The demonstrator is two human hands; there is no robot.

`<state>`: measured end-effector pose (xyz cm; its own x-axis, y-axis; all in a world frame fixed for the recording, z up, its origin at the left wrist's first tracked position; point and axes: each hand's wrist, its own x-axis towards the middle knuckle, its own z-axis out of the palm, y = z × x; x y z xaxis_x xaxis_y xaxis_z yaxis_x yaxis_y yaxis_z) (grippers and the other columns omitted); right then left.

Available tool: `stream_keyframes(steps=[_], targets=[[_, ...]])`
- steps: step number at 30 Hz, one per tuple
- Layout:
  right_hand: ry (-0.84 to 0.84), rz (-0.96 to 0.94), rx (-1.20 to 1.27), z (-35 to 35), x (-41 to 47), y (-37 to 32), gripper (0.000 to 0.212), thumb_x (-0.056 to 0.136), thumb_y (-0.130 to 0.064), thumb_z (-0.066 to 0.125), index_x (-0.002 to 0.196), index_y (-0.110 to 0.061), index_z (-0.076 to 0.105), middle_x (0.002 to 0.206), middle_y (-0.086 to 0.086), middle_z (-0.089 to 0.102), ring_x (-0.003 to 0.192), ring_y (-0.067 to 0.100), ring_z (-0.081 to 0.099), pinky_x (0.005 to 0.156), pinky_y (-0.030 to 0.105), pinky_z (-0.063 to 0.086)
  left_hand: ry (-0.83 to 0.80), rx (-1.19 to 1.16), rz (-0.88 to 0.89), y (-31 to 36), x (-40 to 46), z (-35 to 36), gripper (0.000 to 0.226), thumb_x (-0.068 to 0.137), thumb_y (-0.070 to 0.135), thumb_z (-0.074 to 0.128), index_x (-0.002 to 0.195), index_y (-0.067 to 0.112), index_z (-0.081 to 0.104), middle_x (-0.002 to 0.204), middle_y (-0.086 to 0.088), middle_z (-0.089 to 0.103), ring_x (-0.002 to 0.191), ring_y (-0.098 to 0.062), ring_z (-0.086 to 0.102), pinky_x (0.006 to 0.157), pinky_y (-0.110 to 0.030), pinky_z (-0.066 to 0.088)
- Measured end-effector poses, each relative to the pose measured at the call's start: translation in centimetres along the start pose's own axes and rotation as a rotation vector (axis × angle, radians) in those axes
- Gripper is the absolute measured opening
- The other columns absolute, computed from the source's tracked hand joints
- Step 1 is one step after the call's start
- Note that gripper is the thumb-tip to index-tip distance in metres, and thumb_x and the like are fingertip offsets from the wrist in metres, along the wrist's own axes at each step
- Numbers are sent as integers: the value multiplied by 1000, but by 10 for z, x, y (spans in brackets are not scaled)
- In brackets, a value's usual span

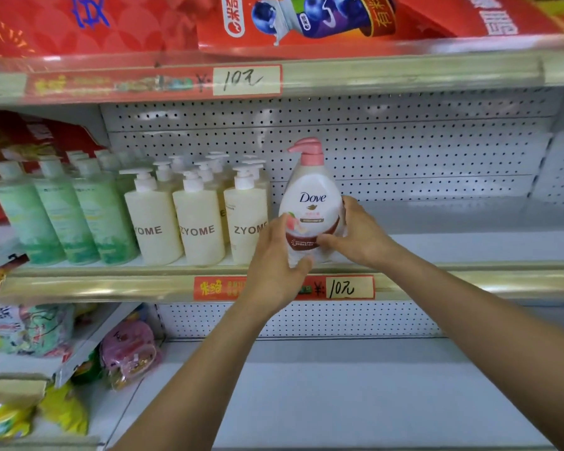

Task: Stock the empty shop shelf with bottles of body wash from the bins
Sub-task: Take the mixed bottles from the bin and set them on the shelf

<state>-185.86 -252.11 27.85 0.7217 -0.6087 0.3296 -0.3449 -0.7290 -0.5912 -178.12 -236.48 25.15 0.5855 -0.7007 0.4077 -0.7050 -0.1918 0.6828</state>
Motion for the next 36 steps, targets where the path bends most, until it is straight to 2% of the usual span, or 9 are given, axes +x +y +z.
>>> stream_keyframes(steps=[4, 9, 14, 19, 23, 26, 28, 31, 36], targets=[[222, -166, -297, -2, -43, -16, 69, 86, -35, 64, 144, -22, 29, 141, 2, 40, 130, 22, 37, 88, 41, 44, 64, 211, 209, -5, -27, -17, 75, 91, 29, 61, 153, 24, 20, 155, 3, 19, 142, -15, 27, 110, -30, 35], [341, -320, -454, 10, -96, -27, 53, 83, -30, 67, 132, -17, 51, 130, 5, 53, 115, 28, 52, 81, 40, 47, 141, 352, 271, -24, -66, -34, 64, 91, 32, 61, 148, 21, 34, 149, 3, 36, 135, -13, 33, 97, -25, 35], [290, -308, -509, 46, -147, -7, 40, 84, -28, 65, 121, -15, 59, 123, 4, 59, 107, 28, 58, 79, 39, 49, -69, 392, 192, -74, -116, -21, 66, 93, 37, 59, 151, 26, 28, 145, 4, 43, 128, -19, 43, 89, -37, 45], [100, -259, -480, 98, -195, 27, 39, 80, -27, 68, 117, -16, 63, 116, 4, 63, 99, 28, 63, 69, 36, 53, -284, 424, 88, -126, -164, 11, 65, 92, 37, 61, 149, 21, 34, 138, -1, 51, 119, -26, 53, 81, -40, 51], [-59, -212, -427, 143, -221, 59, 34, 81, -31, 60, 112, -18, 65, 112, 1, 65, 91, 22, 66, 58, 29, 51, -474, 365, -71, -167, -203, 48, 69, 93, 51, 41, 154, 26, 19, 140, 2, 48, 125, -22, 50, 90, -40, 50], [-224, -141, -387, 184, -242, 97, 37, 80, -37, 46, 106, -21, 66, 103, -2, 66, 83, 19, 67, 54, 24, 48, -616, 347, -197, -204, -239, 82, 69, 98, 46, 45, 155, 27, 12, 150, 3, 39, 133, -19, 44, 100, -34, 43], [-313, -68, -368, 216, -261, 130, 30, 79, -33, 53, 102, -21, 67, 97, -2, 66, 79, 19, 67, 52, 25, 47, -708, 328, -277, -229, -264, 109, 65, 98, 45, 45, 154, 28, 15, 150, 4, 38, 132, -18, 44, 102, -34, 42], [-497, 42, -320, 262, -302, 181, 31, 78, -25, 67, 108, -21, 65, 100, -1, 64, 88, 22, 66, 59, 30, 50, -822, 306, -390, -266, -301, 154, 59, 98, 40, 49, 150, 27, 25, 147, 3, 42, 129, -17, 46, 102, -30, 39], [-699, 169, -265, 328, -365, 242, 33, 90, -31, 57, 123, -31, 52, 117, -7, 58, 107, 18, 60, 71, 28, 48, -864, 243, -602, -323, -367, 225, 53, 97, 38, 51, 145, 25, 35, 141, 4, 48, 127, -14, 49, 101, -31, 43]])
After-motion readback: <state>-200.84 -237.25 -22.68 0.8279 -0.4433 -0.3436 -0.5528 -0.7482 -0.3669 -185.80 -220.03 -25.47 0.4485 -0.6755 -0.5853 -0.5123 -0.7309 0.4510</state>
